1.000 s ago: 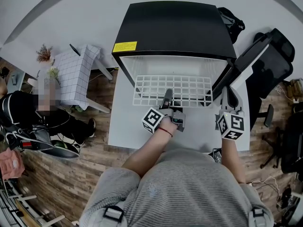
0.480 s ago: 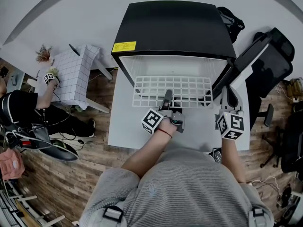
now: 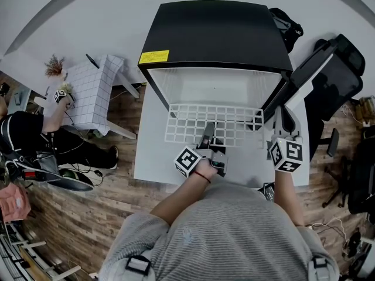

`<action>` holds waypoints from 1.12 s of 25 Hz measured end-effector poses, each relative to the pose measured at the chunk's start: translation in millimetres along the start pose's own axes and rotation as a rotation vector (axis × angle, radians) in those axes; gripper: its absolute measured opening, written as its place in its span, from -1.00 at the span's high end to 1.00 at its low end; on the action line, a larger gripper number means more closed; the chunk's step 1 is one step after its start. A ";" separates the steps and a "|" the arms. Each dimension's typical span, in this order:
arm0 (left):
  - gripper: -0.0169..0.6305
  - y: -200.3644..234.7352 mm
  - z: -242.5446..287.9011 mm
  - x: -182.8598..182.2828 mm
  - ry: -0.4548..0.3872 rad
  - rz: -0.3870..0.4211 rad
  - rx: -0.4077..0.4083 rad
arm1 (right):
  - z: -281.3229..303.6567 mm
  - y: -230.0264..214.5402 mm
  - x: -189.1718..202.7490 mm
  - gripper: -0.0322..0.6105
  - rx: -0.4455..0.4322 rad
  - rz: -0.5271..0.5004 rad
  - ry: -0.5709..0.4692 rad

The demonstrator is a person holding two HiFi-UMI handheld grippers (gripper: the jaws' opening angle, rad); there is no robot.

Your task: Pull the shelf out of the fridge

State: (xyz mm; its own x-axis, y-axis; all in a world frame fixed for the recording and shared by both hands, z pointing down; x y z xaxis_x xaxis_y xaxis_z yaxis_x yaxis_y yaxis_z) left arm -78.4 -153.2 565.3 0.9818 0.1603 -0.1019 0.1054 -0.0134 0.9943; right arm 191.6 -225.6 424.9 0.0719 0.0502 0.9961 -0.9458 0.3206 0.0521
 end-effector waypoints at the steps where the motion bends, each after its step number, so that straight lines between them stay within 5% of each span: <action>1: 0.84 -0.4 -2.3 1.0 0.006 0.001 0.005 | 0.2 -0.2 -0.2 0.86 -0.001 -0.001 0.000; 18: 0.84 -43.1 -4.7 -0.3 -0.039 -0.022 0.068 | 0.3 -3.9 -1.1 0.86 -0.011 -0.004 0.002; 28: 0.83 -102.8 -5.6 -3.1 -0.027 0.071 0.078 | -0.7 -5.4 -0.6 0.86 -0.026 0.009 -0.002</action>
State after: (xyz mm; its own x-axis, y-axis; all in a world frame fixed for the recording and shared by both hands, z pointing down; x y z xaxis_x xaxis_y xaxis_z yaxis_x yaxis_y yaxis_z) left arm -93.1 -146.7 463.5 0.9910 0.1298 -0.0333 0.0466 -0.1006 0.9938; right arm 196.8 -226.7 424.0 0.0632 0.0516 0.9967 -0.9380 0.3442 0.0416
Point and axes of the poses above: the fingertips, and each gripper's own axes: z forward along the fingers, y to its left, x out of its underside, the point moved 9 cm from there along -z, backward along the fingers, and after that the axes turned 2 degrees about -z, right-handed, at the moved point
